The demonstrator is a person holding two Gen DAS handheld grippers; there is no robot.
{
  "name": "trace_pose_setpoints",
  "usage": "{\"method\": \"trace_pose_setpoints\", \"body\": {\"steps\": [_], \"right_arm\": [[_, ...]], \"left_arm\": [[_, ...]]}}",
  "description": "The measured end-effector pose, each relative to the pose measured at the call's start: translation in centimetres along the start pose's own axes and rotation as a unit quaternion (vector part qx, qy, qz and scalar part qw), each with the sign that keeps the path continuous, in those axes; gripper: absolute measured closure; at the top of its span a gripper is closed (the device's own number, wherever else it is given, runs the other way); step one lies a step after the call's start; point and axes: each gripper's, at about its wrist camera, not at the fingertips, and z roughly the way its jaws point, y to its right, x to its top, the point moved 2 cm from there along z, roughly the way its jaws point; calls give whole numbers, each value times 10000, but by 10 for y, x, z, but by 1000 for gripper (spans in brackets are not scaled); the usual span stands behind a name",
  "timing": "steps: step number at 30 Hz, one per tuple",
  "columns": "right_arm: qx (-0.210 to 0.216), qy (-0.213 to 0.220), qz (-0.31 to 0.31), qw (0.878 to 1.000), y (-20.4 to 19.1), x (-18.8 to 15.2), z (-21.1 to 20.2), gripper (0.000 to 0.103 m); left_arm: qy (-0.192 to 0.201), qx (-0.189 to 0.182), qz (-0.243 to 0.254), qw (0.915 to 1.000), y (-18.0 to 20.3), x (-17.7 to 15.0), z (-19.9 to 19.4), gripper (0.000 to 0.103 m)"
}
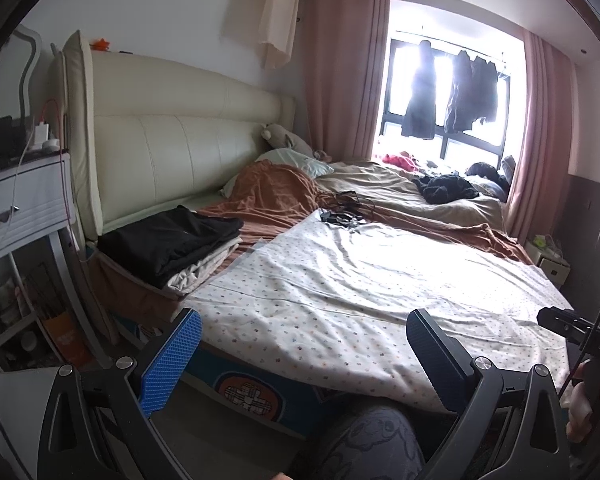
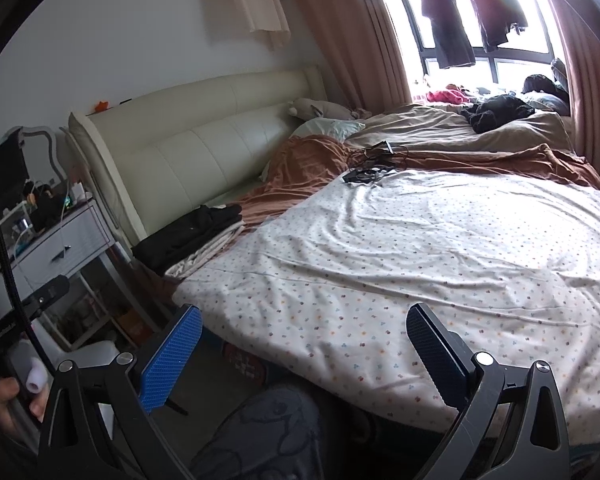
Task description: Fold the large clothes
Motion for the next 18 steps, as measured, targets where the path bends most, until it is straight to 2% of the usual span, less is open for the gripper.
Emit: {"method": "trace_pose_setpoints", "body": {"steps": [18], "right_arm": [[-157,114,68,9998,-5,-8,-28,0]], "left_arm": [[121,-109,127,9998,5,-4,-22,1]]}}
